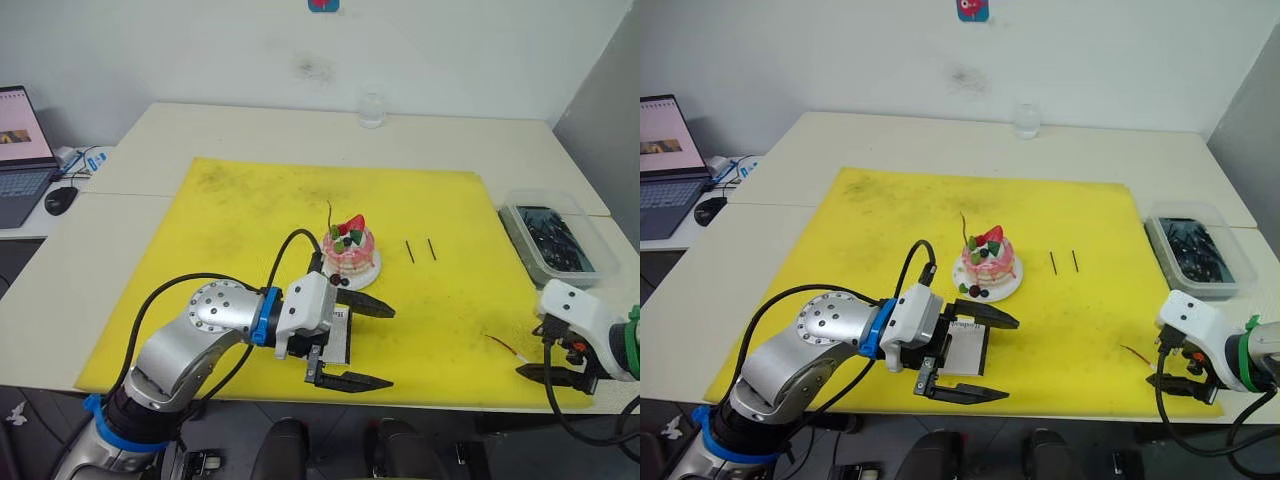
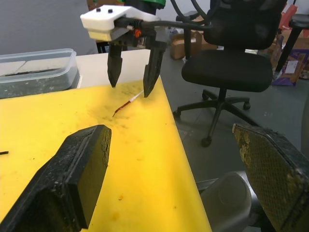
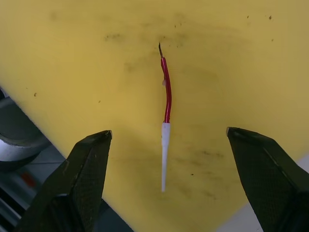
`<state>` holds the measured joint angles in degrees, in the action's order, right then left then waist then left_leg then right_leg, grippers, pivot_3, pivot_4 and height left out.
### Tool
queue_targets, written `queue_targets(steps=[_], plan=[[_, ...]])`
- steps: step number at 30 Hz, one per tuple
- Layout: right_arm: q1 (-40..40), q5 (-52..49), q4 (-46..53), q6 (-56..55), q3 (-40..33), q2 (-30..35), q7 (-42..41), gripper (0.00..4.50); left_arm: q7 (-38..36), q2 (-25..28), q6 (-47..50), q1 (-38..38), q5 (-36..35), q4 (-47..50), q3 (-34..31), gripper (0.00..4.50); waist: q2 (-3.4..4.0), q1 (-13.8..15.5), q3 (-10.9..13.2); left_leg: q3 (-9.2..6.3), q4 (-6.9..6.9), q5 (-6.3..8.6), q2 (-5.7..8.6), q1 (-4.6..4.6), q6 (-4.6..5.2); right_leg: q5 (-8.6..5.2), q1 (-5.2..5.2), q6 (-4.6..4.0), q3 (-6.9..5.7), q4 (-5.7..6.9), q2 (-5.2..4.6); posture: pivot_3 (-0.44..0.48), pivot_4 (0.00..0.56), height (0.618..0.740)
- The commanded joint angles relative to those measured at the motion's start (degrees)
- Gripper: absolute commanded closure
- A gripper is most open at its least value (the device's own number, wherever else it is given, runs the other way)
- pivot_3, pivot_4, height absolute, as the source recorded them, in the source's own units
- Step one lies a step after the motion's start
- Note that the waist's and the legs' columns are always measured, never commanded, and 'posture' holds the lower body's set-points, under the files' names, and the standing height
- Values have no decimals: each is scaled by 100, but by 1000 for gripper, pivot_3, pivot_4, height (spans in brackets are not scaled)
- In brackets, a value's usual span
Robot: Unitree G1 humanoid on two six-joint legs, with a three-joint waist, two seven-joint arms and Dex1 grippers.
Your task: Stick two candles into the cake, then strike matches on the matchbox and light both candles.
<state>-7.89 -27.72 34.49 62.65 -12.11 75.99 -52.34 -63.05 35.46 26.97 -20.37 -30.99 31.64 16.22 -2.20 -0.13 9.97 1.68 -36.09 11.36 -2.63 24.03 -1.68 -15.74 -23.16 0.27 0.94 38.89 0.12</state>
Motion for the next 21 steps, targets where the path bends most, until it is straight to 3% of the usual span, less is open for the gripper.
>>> queue_targets(steps=[1, 21], plan=[[178, 168, -112, -154, 188, 77, 45, 539, 142, -98, 20, -84, -7, 303, 60, 0, 0, 0, 0, -1, 0, 0, 0, 0, 0, 0, 0, 0, -1, 0, 0, 0, 150, 740], [589, 203, -131, -87, 795, -102, 71, 539, 209, -230, -140, 2, 85, 333, 279, 0, 1, -1, -1, 1, -1, 0, 0, -5, 0, 1, 1, 1, 0, 6, 4, 0, 150, 740]])
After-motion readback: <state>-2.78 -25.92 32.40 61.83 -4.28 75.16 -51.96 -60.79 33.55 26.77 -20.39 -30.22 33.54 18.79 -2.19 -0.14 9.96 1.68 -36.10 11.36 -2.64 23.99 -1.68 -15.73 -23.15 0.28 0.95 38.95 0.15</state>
